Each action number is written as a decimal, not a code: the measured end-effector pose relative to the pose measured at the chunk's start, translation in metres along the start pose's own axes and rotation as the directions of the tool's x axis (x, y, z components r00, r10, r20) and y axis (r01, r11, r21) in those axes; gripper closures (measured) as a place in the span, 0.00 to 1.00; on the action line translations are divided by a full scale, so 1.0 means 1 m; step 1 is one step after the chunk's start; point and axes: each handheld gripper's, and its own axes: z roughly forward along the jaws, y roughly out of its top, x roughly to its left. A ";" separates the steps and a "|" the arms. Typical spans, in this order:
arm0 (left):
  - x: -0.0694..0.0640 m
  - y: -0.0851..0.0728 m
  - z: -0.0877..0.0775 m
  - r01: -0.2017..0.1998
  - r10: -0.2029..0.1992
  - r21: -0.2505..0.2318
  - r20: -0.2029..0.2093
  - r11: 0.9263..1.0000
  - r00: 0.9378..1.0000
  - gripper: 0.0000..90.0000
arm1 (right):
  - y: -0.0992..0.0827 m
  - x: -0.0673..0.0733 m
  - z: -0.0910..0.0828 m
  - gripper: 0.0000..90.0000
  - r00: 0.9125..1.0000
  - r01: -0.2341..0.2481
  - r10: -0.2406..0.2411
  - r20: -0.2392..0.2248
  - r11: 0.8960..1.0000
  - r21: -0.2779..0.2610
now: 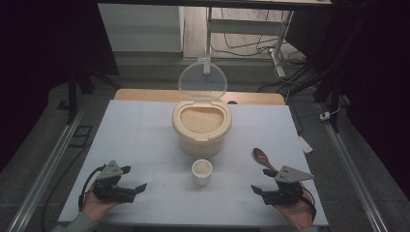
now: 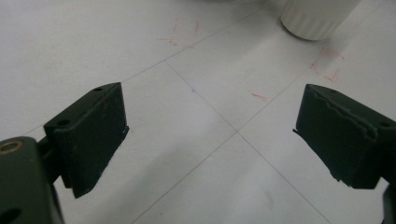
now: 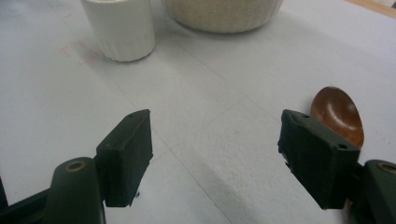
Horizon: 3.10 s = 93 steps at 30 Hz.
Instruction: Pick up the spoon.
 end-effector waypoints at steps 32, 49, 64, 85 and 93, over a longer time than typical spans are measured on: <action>-0.004 0.005 0.005 -0.032 0.032 0.020 0.014 0.999 0.999 0.10 | 0.003 -0.001 -0.001 0.34 0.998 -0.043 0.041 0.040 0.998 0.042; 0.001 0.005 0.006 -0.018 0.017 0.028 0.019 0.999 1.000 0.10 | 0.047 -0.032 -0.007 0.38 0.981 -0.137 0.086 0.176 0.944 0.299; 0.001 0.005 0.006 -0.024 0.024 0.033 0.016 0.999 1.000 0.10 | 0.036 -0.073 -0.002 0.41 0.965 -0.215 0.131 0.228 0.893 0.395; 0.003 0.004 0.005 -0.030 0.030 0.040 0.015 0.999 0.999 0.10 | 0.024 -0.083 0.007 0.49 0.973 -0.208 0.124 0.196 0.841 0.499; 0.002 0.004 0.004 -0.030 0.029 0.042 0.015 0.999 0.999 0.10 | 0.024 -0.083 0.014 0.52 0.976 -0.194 0.108 0.187 0.818 0.541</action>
